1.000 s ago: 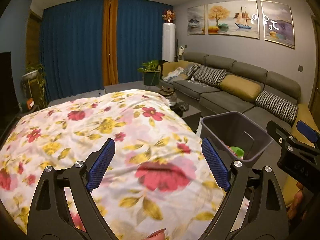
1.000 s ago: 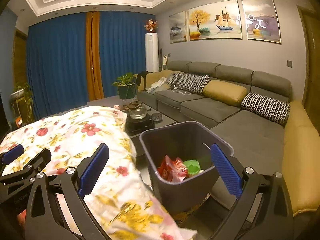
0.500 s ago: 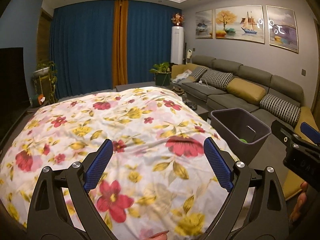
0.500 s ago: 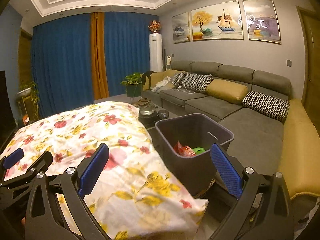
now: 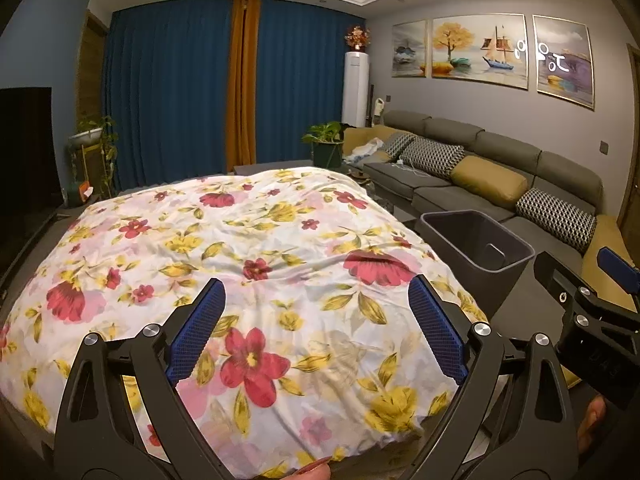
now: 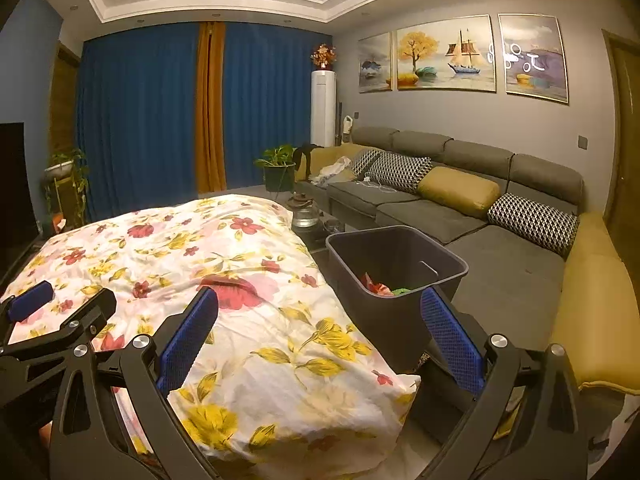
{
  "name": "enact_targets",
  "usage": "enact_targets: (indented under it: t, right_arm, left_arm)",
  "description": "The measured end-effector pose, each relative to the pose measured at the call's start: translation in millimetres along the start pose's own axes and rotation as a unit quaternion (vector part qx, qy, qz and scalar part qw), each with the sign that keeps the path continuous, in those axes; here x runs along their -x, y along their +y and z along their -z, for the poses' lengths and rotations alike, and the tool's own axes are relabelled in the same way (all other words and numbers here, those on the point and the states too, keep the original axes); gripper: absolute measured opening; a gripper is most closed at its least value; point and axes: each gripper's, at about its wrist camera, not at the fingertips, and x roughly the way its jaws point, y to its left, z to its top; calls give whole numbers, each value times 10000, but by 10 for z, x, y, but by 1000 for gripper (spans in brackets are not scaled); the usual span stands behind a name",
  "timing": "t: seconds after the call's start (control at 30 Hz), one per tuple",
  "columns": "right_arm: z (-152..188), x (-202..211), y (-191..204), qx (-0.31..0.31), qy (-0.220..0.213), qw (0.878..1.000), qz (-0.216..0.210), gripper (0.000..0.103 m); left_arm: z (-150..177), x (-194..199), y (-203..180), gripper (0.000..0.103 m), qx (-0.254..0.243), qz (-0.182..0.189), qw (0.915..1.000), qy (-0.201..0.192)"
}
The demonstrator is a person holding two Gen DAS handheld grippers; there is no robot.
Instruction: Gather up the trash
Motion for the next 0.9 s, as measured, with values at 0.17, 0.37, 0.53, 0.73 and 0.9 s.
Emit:
enact_targets:
  t: [0.17,0.37,0.53,0.73,0.9]
  right_arm:
    - [22,26,48,50,-4,10000,-50,97]
    - [31,42,82,77,-36,9999,-78,97]
    - [28,55,94,93,-48,9999,-99,97]
    - [19,63,96,87,-72,9999,-125,97]
    - [12,68,98,91,-91,9998,-136,97]
  left_arm:
    - [8,56,65,91,68,-80,9999,-36]
    - [-3,100,82,92,101,-123,9998,-69]
    - [-15,129,80,92,108,-129,9998,-88]
    - [-23,145,89,92,108,-138,9998,-101]
    - [-34,156,75,92,117,-170,9997,-97]
